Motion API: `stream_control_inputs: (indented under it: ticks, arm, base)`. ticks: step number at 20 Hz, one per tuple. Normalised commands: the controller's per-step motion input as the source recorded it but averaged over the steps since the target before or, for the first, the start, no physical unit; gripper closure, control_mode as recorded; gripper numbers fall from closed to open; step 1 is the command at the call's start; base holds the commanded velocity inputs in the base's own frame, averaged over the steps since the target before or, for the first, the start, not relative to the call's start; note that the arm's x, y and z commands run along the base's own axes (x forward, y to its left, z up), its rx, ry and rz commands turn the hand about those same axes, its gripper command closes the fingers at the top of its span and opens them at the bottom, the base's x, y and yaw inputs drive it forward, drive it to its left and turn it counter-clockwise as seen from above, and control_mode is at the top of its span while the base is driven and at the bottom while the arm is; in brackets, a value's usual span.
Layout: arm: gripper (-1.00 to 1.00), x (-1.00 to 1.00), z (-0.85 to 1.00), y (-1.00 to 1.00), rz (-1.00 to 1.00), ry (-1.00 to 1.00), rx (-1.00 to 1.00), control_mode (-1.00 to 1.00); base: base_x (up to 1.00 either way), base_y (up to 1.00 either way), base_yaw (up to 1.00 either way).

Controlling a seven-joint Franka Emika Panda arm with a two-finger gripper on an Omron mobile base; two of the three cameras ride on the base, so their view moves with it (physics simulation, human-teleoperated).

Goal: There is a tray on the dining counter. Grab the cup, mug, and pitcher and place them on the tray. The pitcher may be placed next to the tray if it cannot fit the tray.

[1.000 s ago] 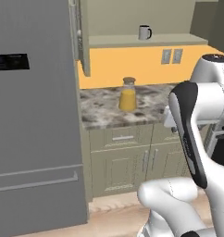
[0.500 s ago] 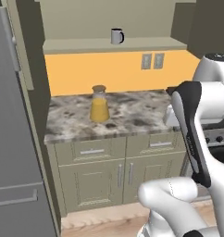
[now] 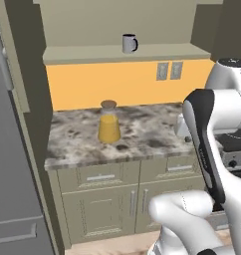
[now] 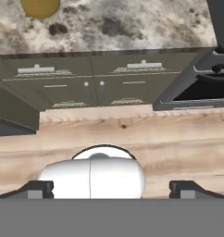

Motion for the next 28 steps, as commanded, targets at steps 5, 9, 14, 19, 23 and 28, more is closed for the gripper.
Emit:
stream_control_inputs:
  ticks: [5,9,14,19,23,28]
  arm:
    - [-1.0,0.0,0.0,0.0,0.0,0.0,0.0,1.0]
    - [-1.0,0.0,0.0,0.0,0.0,0.0,0.0,1.0]
    - [-1.0,0.0,0.0,0.0,0.0,0.0,0.0,1.0]
    - [-1.0,0.0,0.0,0.0,0.0,0.0,0.0,1.0]
    - [-1.0,0.0,0.0,0.0,0.0,0.0,0.0,1.0]
    - [-1.0,0.0,0.0,0.0,0.0,0.0,0.0,1.0]
  base:
    - [0.45,-0.45,0.0]
    - [0.34,-0.41,-0.01]
    - [0.41,-0.26,-0.09]
    - [0.41,-0.12,-0.05]
    - [0.48,-0.02,-0.01]
    - [0.38,-0.04,-0.04]
